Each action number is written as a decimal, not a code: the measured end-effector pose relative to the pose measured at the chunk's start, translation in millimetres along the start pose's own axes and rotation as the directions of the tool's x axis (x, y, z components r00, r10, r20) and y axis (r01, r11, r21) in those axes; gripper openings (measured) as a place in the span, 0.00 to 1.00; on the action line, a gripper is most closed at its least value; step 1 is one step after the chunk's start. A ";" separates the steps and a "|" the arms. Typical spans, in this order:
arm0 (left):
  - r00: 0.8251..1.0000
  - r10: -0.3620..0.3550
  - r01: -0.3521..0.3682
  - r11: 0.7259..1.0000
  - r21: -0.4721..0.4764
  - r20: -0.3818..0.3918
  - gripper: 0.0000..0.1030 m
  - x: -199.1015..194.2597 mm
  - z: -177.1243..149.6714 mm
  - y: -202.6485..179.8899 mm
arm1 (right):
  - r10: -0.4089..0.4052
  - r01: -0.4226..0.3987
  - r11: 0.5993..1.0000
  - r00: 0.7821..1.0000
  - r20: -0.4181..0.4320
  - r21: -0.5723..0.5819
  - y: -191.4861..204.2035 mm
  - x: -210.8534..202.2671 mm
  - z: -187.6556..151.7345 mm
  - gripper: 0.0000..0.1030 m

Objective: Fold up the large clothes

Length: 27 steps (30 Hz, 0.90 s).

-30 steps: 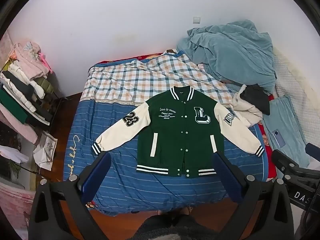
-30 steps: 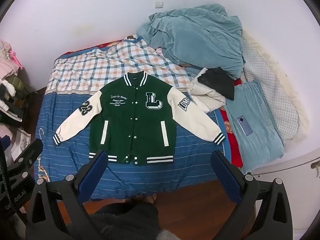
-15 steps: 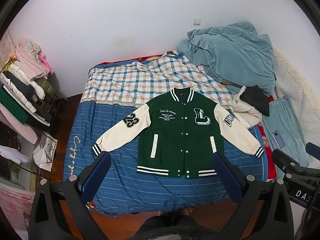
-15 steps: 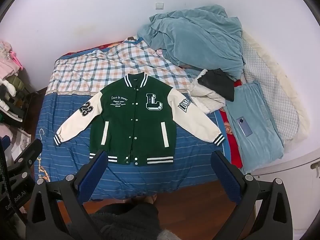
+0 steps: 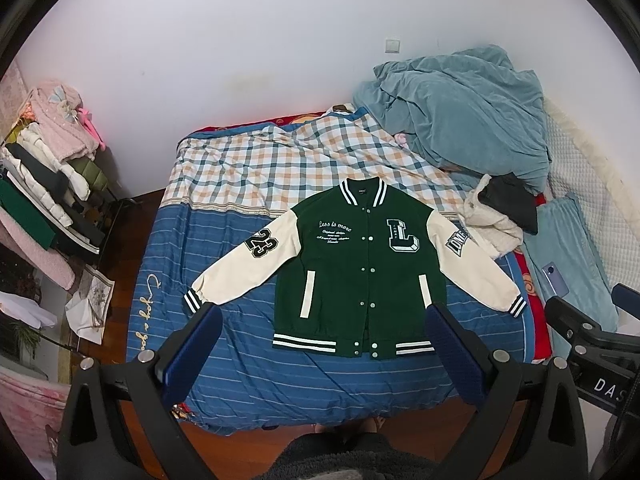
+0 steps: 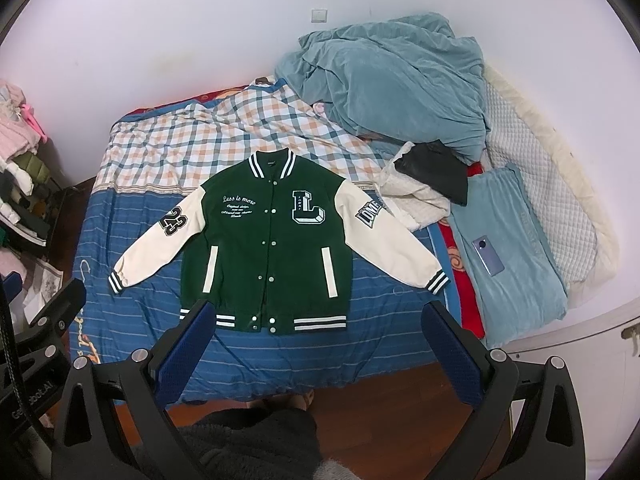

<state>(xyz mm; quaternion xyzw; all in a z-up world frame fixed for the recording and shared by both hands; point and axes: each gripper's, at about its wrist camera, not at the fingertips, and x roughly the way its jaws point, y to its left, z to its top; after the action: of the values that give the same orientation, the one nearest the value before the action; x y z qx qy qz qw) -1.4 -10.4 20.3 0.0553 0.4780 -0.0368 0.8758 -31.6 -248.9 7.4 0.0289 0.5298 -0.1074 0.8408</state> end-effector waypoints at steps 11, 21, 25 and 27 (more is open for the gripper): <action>1.000 -0.001 0.001 1.000 0.000 0.005 1.00 1.0 -2.8 0.7 | 0.000 0.000 1.000 1.000 0.003 -0.001 -0.4 0.4 -1.0 1.00; 1.000 -0.001 0.001 1.000 0.001 0.007 1.00 0.6 -3.4 1.1 | 0.001 -0.001 1.000 1.000 0.004 0.000 0.1 -6.0 4.7 1.00; 1.000 -0.001 0.001 1.000 0.000 0.006 1.00 -5.1 0.5 -2.0 | 0.001 -0.001 1.000 1.000 0.005 0.000 -0.4 -5.2 3.4 1.00; 1.000 -0.003 0.003 1.000 -0.002 0.004 1.00 -7.5 3.2 -3.8 | 0.000 0.000 1.000 1.000 0.006 -0.002 0.1 -6.1 4.4 1.00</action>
<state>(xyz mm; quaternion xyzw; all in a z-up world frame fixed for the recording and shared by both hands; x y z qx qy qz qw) -3.2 -14.4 28.1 0.0538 0.4762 -0.0377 0.8769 -30.3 -248.6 14.8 0.0280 0.5274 -0.1069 0.8424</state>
